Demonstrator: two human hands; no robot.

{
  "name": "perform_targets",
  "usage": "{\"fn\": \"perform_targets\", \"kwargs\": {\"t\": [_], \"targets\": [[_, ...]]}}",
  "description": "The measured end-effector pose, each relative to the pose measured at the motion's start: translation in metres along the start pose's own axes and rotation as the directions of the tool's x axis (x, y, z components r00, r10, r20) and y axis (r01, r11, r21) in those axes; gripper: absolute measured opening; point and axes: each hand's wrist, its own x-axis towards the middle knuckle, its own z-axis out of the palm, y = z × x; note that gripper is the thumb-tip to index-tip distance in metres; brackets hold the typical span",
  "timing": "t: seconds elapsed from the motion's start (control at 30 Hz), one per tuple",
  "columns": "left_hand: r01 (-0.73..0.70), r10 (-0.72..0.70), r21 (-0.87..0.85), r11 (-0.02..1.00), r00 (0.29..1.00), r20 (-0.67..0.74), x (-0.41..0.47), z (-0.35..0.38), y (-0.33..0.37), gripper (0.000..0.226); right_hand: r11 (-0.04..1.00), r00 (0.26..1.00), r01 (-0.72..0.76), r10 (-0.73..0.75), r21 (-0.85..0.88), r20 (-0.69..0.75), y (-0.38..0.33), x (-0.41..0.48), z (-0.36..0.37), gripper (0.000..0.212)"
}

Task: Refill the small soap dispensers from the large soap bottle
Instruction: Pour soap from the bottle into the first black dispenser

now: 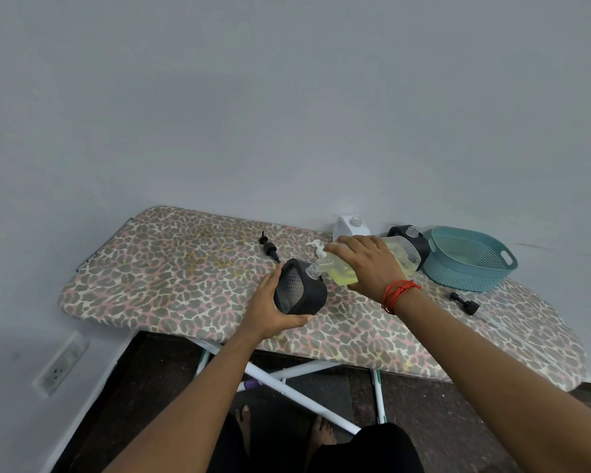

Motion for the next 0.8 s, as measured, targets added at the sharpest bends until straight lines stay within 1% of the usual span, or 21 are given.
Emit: {"fn": "perform_targets", "kwargs": {"t": [0.47,0.63,0.8], "targets": [[0.043,-0.043,0.021,0.999,0.999,0.024,-0.0018,-0.0022,0.0037,0.127,1.000,1.000,0.006,-0.006,-0.031,0.017,0.0017,0.0018,0.0009,0.086],[0.045,-0.046,0.028,0.999,0.999,0.023,-0.0024,-0.0028,0.0049,0.126,0.999,1.000,0.007,-0.006,-0.033,0.022,0.0021,0.0018,0.0012,0.090],[0.050,-0.050,0.035,0.998,0.998,0.022,-0.0026,-0.0031,0.0056,0.126,0.999,1.000,0.009,-0.008,-0.039,0.017,0.0023,0.0023,0.0013,0.089]]}}
